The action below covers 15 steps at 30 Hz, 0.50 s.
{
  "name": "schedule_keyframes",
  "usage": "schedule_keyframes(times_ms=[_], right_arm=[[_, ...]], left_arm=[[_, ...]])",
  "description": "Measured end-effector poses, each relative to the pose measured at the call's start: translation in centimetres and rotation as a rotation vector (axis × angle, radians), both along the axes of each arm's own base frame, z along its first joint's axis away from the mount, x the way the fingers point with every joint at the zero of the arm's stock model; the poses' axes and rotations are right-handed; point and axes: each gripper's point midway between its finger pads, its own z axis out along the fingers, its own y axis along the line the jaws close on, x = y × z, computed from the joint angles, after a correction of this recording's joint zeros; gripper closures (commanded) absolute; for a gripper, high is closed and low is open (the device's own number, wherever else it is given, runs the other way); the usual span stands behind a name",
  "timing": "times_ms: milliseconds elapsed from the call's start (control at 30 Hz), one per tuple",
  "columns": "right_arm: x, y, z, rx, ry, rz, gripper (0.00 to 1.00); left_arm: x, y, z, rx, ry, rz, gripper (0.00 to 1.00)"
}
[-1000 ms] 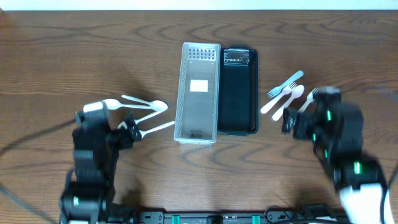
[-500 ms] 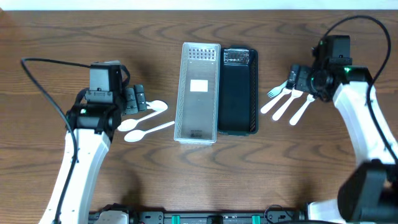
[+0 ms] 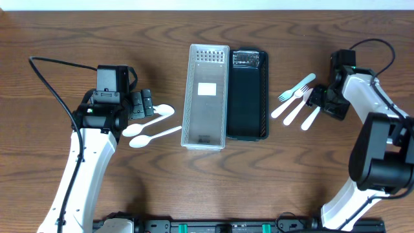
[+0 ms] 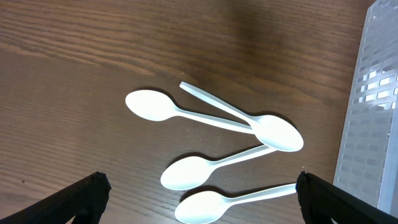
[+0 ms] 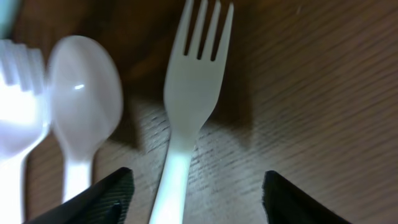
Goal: Pack container
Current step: 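Move the right gripper over the white forks and grasp one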
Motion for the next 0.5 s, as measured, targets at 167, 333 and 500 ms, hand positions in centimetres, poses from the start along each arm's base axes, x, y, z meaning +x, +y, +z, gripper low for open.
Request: schedule_keyframes(times_ms=[167, 333, 500], right_arm=[[-0.1, 0.0, -1.5, 0.008, 0.029, -0.017, 0.62], [0.0, 0.0, -1.6, 0.007, 0.024, -0.044, 0.99], [-0.5, 0.0, -1.5, 0.009, 0.045, -0.045, 0.99]], left_arm=[[0.0, 0.0, 0.0, 0.0, 0.0, 0.0, 0.02], [0.0, 0.0, 0.0, 0.0, 0.0, 0.0, 0.02], [0.0, 0.0, 0.0, 0.0, 0.0, 0.0, 0.02]])
